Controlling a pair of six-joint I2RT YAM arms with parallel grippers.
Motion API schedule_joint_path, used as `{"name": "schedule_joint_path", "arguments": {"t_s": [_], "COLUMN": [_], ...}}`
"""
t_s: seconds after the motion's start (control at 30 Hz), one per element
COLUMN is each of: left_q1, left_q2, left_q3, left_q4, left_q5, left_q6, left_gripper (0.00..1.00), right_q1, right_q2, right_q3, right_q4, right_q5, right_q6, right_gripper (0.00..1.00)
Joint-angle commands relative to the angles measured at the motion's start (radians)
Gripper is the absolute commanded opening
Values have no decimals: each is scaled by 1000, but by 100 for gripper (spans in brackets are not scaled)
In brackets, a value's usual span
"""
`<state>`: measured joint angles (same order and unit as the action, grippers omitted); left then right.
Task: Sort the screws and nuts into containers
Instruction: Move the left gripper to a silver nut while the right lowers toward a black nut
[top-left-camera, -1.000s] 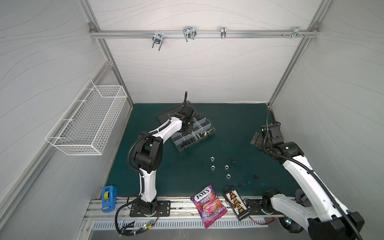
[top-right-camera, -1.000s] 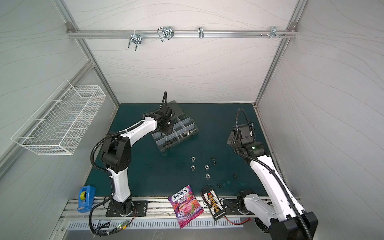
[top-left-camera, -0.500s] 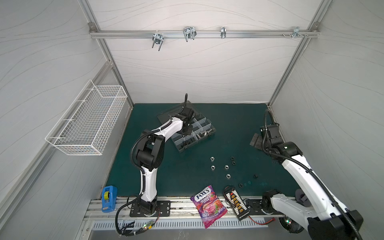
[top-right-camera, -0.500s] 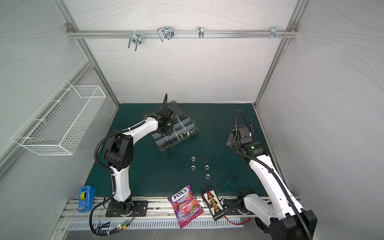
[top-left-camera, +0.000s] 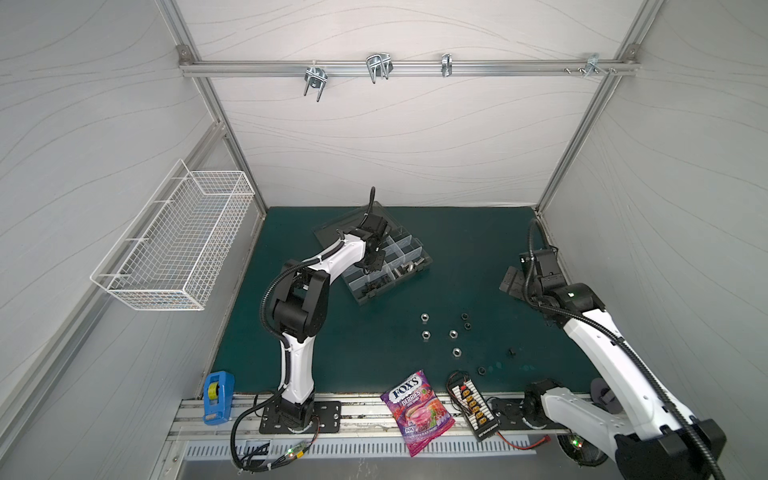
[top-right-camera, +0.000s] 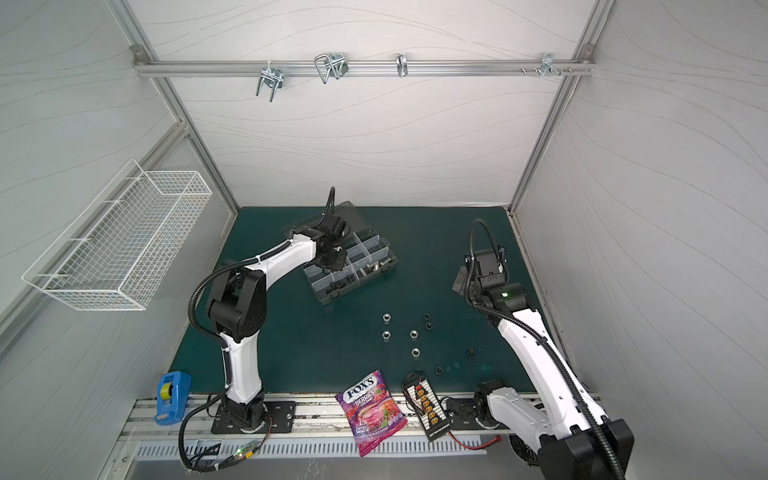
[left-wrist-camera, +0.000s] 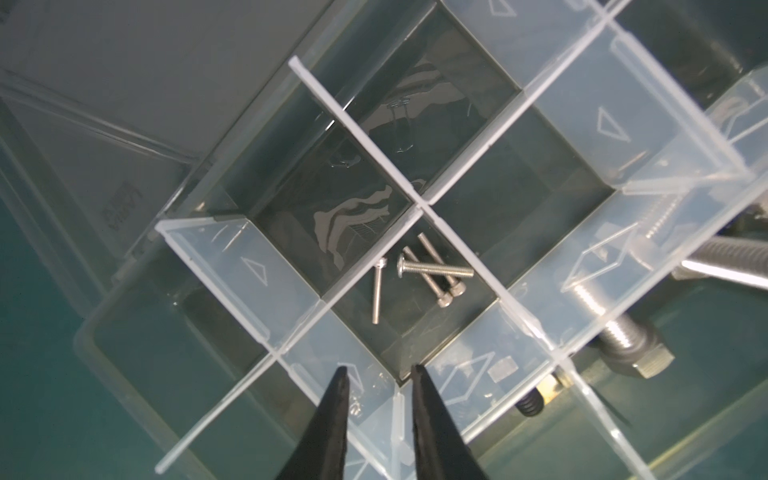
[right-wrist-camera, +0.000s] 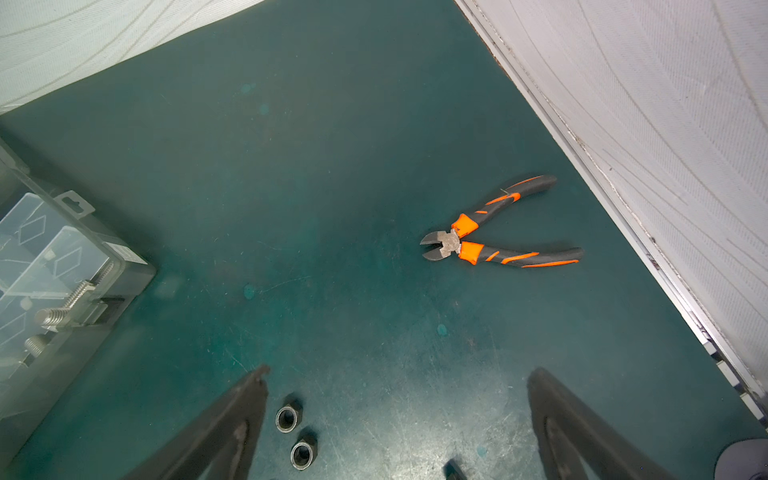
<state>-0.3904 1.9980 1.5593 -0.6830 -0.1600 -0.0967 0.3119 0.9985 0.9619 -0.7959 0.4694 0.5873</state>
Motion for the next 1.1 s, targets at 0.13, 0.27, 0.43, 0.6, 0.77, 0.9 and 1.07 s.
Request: {"name": "schedule_joint_path", "arguments": {"t_s": [0.13, 0.27, 0.43, 0.6, 0.77, 0.9, 1.07], "left_q1": [0, -30, -111, -215, -337, -414, -475], "left_q2": [-134, -190, -241, -272, -265, -240, -200], "left_q3": [-32, -75, -112, -149, -189, -222, -253], "left_q4": [19, 23, 6, 11, 37, 73, 123], "left_q5": [63, 60, 6, 8, 26, 52, 97], "left_q6": [-64, -86, -88, -121, -148, -173, -197], "left_gripper": [48, 98, 99, 99, 96, 92, 85], "right_q1": [-5, -5, -5, -5, -6, -5, -5], "right_q2": [9, 17, 29, 38, 38, 29, 6], "right_q3": [-12, -14, -21, -29, -40, -57, -92], "right_q4": [-28, -29, -32, -37, -41, -55, -69], "right_q5": [-5, -8, -14, -13, -14, -10, -21], "right_q6": [17, 16, 21, 32, 43, 58, 77], "right_gripper": [99, 99, 99, 99, 99, 99, 99]}}
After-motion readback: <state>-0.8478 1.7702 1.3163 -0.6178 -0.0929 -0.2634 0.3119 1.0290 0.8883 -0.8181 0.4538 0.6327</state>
